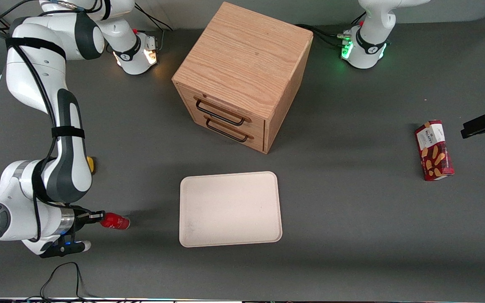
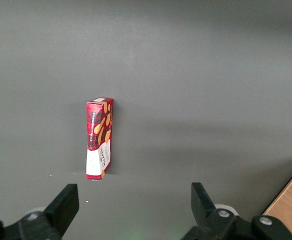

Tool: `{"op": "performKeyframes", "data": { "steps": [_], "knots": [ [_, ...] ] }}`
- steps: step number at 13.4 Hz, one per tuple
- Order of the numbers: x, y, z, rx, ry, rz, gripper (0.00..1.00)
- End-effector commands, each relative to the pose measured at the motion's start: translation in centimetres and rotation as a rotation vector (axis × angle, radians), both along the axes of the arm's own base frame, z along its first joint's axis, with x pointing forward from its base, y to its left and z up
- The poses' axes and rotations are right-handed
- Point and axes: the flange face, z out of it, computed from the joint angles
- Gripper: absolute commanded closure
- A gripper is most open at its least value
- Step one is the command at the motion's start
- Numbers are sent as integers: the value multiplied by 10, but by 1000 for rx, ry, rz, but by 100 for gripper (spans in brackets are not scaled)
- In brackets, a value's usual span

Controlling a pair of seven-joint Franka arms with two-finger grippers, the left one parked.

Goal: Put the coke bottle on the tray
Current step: 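Close the right gripper on the bottle's neck, then lift the bottle and swing it around with the right gripper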

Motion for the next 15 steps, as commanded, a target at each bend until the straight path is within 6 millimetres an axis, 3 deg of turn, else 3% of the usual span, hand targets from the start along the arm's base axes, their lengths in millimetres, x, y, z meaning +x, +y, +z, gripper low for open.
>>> {"op": "performKeyframes", "data": {
  "steps": [1, 4, 7, 10, 15],
  "knots": [
    [2, 1, 5, -15, -3, -18, 100],
    [-6, 2, 22, -11, 34, -30, 100],
    [-22, 3, 69, 0, 71, -30, 100],
    [-44, -5, 126, 8, 96, -37, 100],
    [-101, -16, 227, -37, 138, -26, 100]
  ]
}}
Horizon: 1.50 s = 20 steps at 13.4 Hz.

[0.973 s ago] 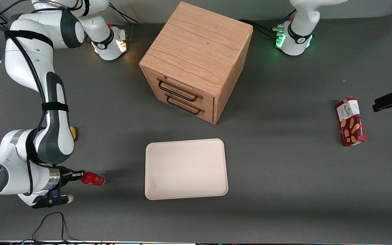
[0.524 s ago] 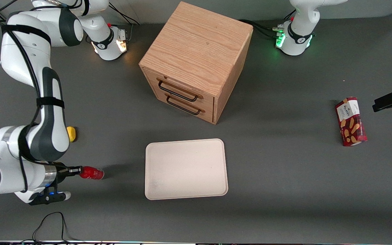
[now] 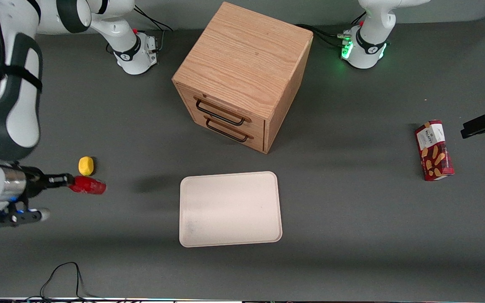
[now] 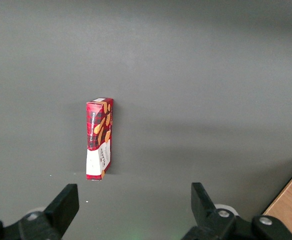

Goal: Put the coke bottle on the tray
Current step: 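Lift the bottle and swing it around with the right gripper, then carry the bottle over the white tray's edge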

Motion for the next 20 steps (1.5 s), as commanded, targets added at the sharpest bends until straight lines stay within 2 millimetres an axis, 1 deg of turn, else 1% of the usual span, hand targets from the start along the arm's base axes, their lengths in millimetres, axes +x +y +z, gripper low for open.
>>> {"op": "performKeyframes", "data": {
  "steps": [1, 3, 5, 8, 9, 10, 12, 13, 14, 15, 18, 20],
  "knots": [
    [-36, -6, 45, -25, 5, -7, 100],
    [-60, -10, 60, -43, -17, 0, 100],
    [-74, -14, 63, -35, -29, -2, 100],
    [-75, -8, 66, -35, -35, 3, 100],
    [-73, -7, 65, -37, -36, -4, 100],
    [-72, -3, 62, -39, -31, 1, 100],
    [-62, 16, 65, -52, -55, -13, 100],
    [-52, 23, 60, -57, -62, -30, 100],
    [-46, 42, 56, -64, -67, -31, 100],
    [-40, 56, 47, -75, -64, -48, 100],
    [-15, 106, 21, -105, -80, -67, 100],
    [-6, 148, 1, -93, -97, -95, 100]
  ]
}}
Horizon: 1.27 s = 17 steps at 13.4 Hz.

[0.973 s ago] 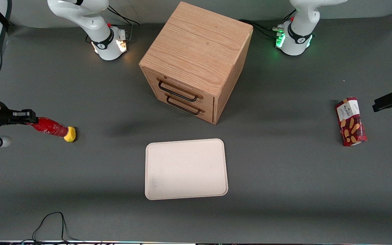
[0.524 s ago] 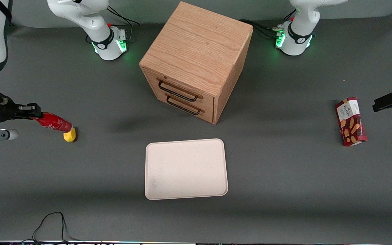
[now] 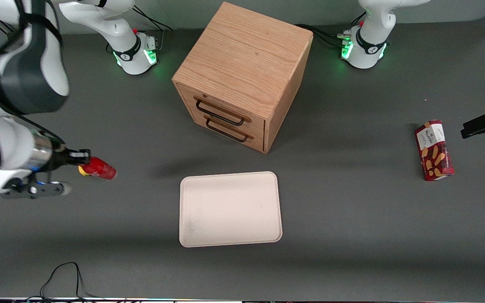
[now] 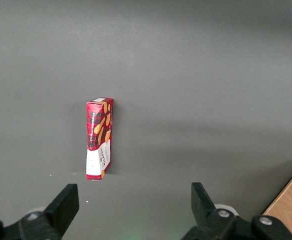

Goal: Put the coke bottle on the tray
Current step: 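Carry the bottle over the white tray's edge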

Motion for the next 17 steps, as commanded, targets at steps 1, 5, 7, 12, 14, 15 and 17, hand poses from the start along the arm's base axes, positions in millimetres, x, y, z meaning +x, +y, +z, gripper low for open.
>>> {"op": "performKeyframes", "data": {
  "steps": [1, 5, 7, 12, 14, 15, 17],
  "knots": [
    [20, 48, -18, 4, -46, -54, 100],
    [28, 103, -45, 66, -100, -116, 100],
    [32, 117, -55, 83, -105, -101, 100],
    [48, 150, -110, 97, -143, -77, 100],
    [60, 154, -132, 114, -193, -141, 100],
    [64, 156, -141, 120, -202, -147, 100],
    [70, 157, -153, 130, -229, -151, 100]
  ]
}}
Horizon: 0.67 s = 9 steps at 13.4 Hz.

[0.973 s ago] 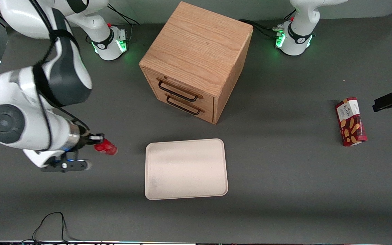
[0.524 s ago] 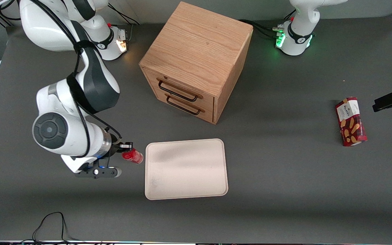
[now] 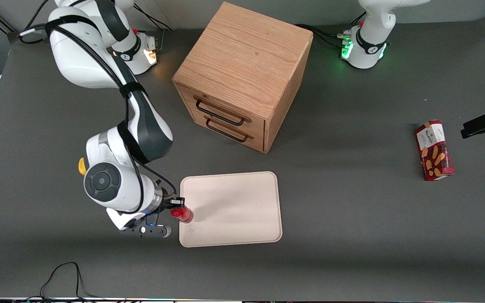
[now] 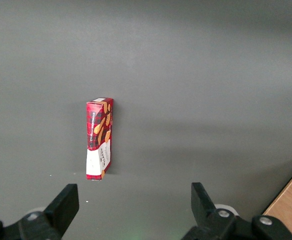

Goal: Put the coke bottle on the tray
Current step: 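Carry the bottle over the white tray's edge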

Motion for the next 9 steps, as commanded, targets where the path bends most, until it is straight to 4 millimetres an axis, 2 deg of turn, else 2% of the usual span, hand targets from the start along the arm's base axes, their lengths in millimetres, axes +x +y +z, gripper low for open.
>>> {"op": "performKeyframes", "data": {
  "steps": [1, 4, 9],
  "knots": [
    [9, 4, -1, 6, -50, -39, 100],
    [14, 6, -15, 15, -67, -56, 100],
    [18, 6, -16, 29, -96, -66, 100]
  ]
}}
